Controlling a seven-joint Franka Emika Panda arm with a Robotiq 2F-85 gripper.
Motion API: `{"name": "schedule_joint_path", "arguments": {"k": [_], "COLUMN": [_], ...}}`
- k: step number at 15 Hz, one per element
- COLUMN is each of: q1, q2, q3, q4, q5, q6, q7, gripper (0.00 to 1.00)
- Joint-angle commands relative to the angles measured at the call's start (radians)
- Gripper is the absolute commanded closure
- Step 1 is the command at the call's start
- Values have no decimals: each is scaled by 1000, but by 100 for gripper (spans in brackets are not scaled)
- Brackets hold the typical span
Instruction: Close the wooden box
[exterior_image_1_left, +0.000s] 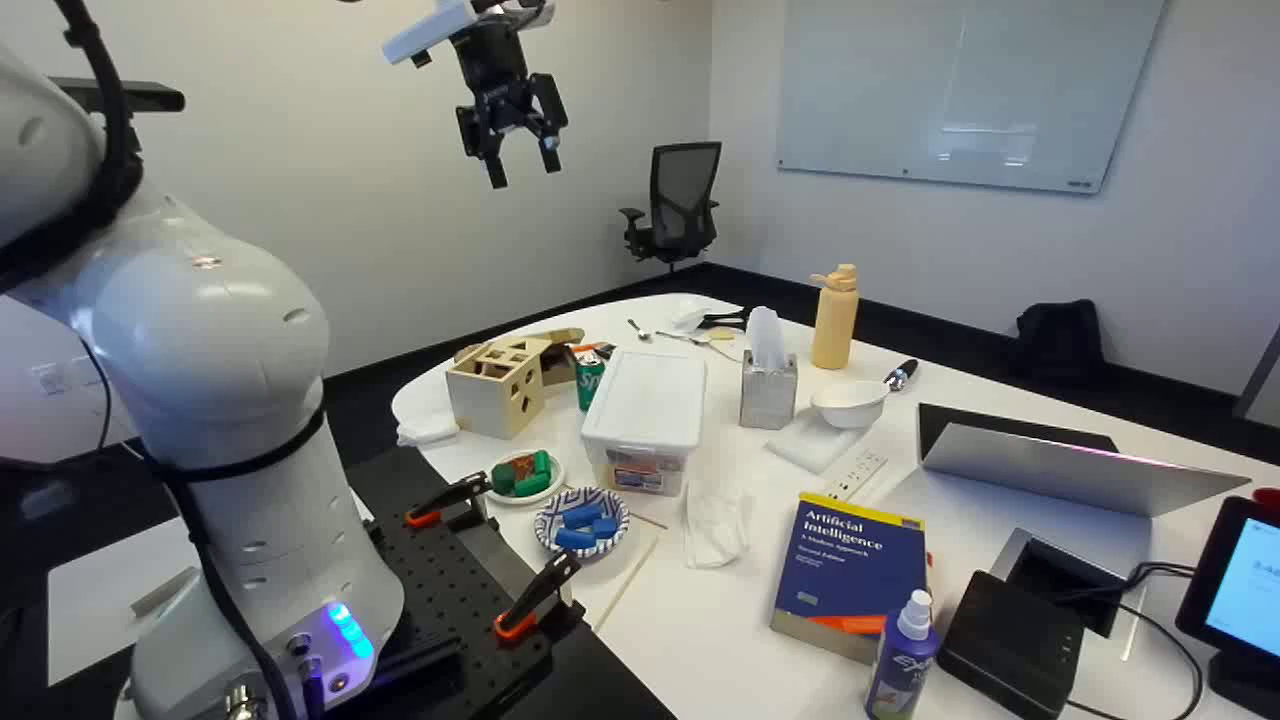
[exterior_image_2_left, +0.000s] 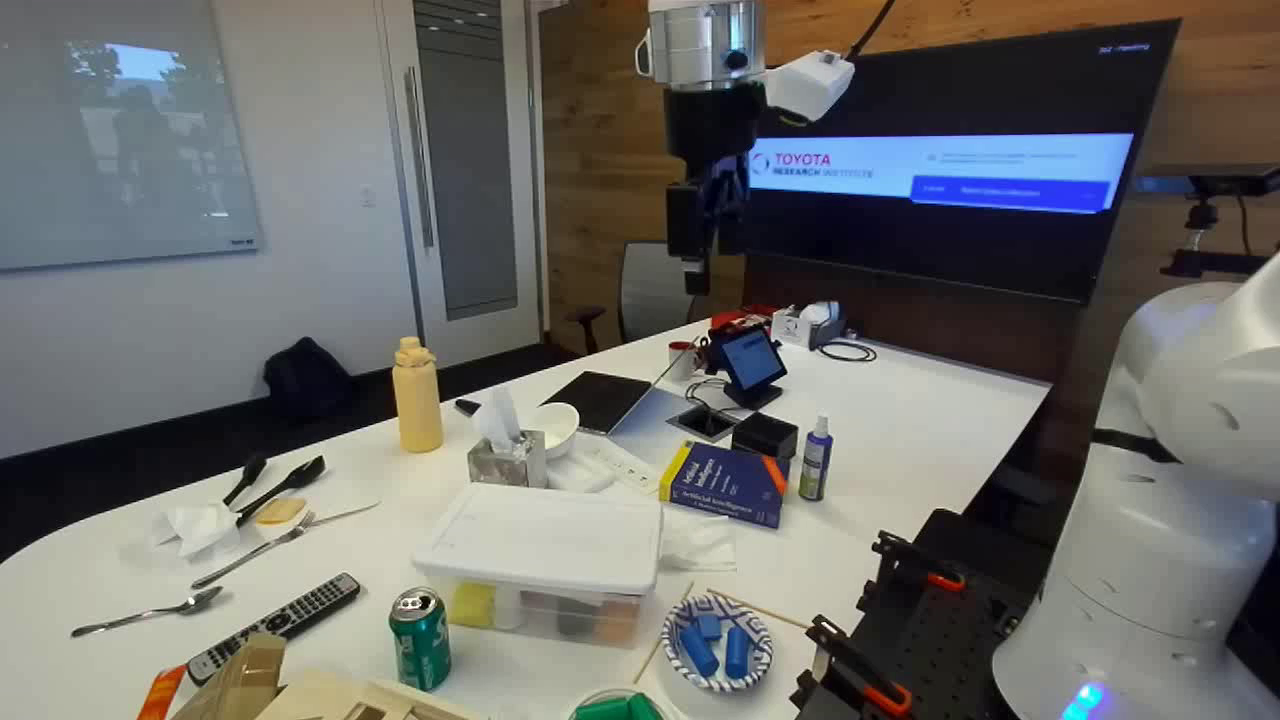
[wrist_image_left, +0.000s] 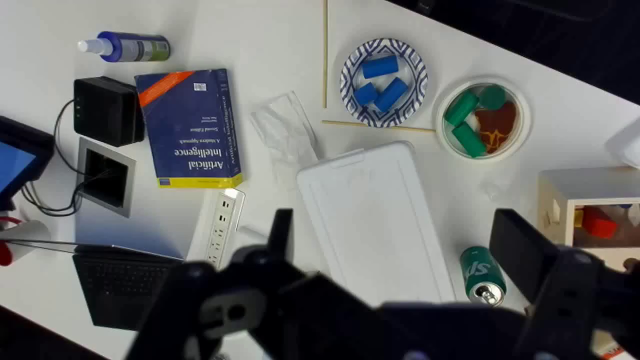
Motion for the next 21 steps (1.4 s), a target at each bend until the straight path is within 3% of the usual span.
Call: {"name": "schedule_joint_path", "arguments": {"k": [1,4,8,11,13,15,18,21], "q1": [30,79,153,189,208,265,406,533], "q2": [6,110,300,482,605,733,920,1102], "q3": [-24,41,126,204,232,202,82,-34], "q4": [3,-48,-29,21,62,123,245,409], "q5": [-13,33,55,-17,-155,-311,-480,-545], "q6": [-4,176,417,593,682,717,732,757], "q7": [13,73,147,266,400,539,699,767], "gripper": [0,0,0,0,0,0,0,0]}}
